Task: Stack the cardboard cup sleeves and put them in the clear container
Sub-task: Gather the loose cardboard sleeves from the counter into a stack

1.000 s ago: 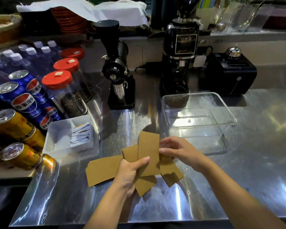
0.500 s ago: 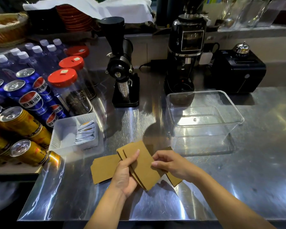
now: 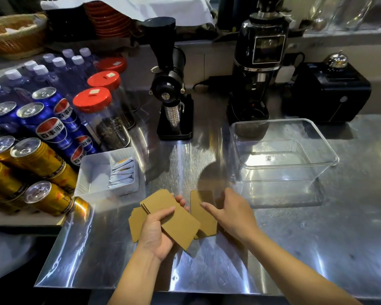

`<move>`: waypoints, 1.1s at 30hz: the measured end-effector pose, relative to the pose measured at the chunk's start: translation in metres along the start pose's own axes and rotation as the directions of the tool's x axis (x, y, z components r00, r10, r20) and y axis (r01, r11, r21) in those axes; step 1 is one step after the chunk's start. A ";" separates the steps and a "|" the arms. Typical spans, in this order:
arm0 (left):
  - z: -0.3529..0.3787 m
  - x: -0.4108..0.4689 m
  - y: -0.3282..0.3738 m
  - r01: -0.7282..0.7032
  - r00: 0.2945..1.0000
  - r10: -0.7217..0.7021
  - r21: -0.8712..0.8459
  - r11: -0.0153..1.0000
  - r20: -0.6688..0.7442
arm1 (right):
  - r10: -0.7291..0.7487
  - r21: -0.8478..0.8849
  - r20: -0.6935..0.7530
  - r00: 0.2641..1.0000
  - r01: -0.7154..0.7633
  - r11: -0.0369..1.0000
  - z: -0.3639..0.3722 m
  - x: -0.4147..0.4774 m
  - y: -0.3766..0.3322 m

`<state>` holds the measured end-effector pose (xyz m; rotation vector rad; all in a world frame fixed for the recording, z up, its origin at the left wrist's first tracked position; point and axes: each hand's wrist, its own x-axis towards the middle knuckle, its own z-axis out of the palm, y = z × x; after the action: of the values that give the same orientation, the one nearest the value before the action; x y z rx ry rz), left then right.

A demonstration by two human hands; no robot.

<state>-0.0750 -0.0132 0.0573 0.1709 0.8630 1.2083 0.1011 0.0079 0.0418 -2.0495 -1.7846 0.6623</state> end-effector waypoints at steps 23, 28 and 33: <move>-0.008 -0.006 0.006 -0.017 0.995 0.017 -0.001 1.000 -0.093 | 0.047 0.497 0.197 0.979 -0.141 0.856 0.004 0.008 -0.002; 0.003 -0.003 -0.003 0.073 0.997 -0.073 0.071 0.995 -0.003 | -0.091 0.748 0.196 0.976 -0.089 0.657 -0.014 -0.003 -0.014; 0.016 -0.005 -0.017 0.190 0.971 -0.202 0.096 0.977 0.130 | -0.172 0.760 0.248 0.954 -0.082 0.644 -0.001 -0.015 -0.021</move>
<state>-0.0518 -0.0189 0.0609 0.2293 0.7885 0.9649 0.0825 -0.0040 0.0560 -1.3415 -1.3037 1.4826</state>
